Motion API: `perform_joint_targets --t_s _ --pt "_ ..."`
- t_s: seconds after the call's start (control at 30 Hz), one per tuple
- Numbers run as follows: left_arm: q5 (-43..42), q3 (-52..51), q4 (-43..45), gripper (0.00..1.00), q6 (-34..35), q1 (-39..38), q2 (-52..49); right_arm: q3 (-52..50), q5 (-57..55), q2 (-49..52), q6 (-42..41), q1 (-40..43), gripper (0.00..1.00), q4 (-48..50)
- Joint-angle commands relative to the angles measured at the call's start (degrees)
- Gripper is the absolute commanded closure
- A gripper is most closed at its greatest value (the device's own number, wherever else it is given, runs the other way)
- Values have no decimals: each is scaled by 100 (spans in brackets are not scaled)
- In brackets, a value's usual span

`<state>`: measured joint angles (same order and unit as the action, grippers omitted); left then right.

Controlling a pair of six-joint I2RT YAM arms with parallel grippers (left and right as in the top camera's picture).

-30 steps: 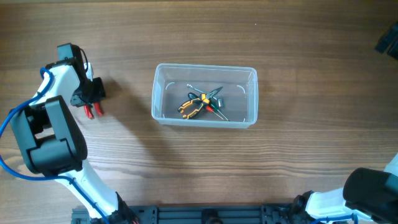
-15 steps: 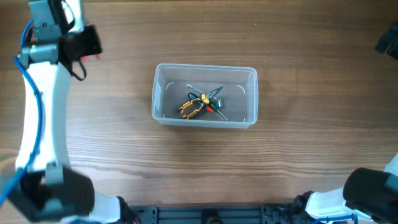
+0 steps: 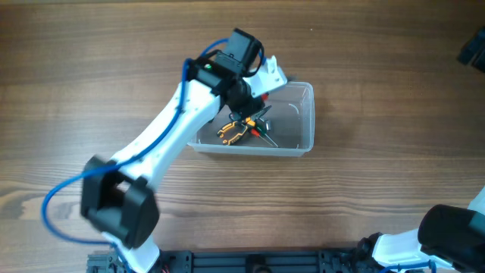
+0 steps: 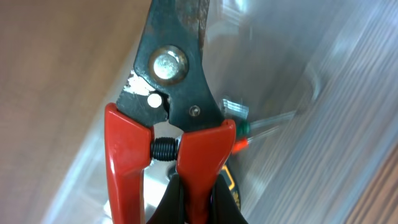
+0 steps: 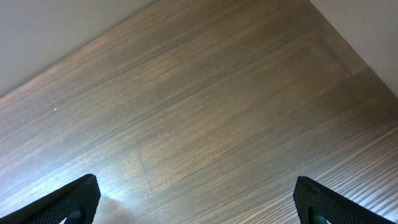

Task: Pack container
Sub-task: 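Carry the shears into the container and open the left gripper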

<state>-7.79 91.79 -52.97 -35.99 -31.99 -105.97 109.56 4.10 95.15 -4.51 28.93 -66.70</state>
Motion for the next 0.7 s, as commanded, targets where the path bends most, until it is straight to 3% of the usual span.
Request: perform_joint_targets --t_s 0.0,0.2,0.23,0.33,0.37,0.47,0.5,0.67 --pt "249 37 -111 96 -605 11 -553 -17 26 11 -55 -20 0 17" --pt "713 37 -81 96 -887 11 -1104 -17 26 11 -59 -20 0 17" --pt "726 35 -61 85 -885 13 -1143 -17 26 11 -57 -20 0 17" --pt "723 26 -55 76 -885 24 -1191 -17 26 11 -55 -20 0 17" --pt "723 26 -55 68 -883 28 -1217 -17 26 11 -57 -20 0 17" --pt "726 26 -48 5 -857 33 -1287 -17 26 11 -55 -20 0 17" --pt "726 28 -44 0 -859 33 -1285 -17 26 11 -57 -20 0 17" --pt "769 136 -35 0 -448 39 -704 -17 26 11 -57 -20 0 17"
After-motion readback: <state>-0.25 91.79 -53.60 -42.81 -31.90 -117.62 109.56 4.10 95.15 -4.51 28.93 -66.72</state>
